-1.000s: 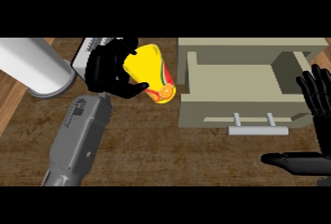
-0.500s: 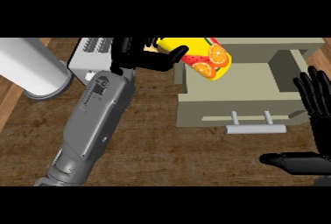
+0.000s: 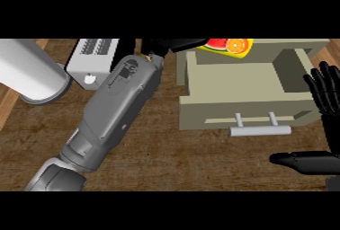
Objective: Pick up the cup, place it into the drawer and close the drawer
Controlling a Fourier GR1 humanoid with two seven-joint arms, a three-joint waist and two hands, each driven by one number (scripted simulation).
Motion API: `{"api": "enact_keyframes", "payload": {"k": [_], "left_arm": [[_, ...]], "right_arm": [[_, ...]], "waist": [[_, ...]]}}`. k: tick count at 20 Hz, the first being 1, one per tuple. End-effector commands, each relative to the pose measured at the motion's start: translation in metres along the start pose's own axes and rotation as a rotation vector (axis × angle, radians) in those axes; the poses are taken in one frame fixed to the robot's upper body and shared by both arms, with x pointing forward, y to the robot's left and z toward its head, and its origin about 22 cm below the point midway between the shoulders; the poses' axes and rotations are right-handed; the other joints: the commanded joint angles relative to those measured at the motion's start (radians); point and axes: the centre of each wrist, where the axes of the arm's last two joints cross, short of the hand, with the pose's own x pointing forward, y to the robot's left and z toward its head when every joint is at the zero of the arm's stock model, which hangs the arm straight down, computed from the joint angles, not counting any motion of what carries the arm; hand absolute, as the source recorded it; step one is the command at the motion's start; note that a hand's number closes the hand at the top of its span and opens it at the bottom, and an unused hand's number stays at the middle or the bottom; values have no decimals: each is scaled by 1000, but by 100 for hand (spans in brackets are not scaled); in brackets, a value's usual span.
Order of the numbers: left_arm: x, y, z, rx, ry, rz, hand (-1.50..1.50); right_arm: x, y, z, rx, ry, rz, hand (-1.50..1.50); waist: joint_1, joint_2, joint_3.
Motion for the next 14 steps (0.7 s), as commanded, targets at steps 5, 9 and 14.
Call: {"api": "enact_keyframes", "payload": {"k": [5, 9, 14], "left_arm": [[-15, -23, 6, 1, 76, -40, 150], [-20, -27, 2, -9, 103, -72, 150], [-33, -34, 13, -18, 177, -169, 150]], "right_arm": [[8, -5, 2, -1, -15, -1, -150], [-7, 1, 2, 9, -5, -1, -150], [-2, -3, -7, 25, -13, 4, -150]], "waist": [[-7, -2, 0], [-21, 4, 0], [-32, 5, 1]]}}
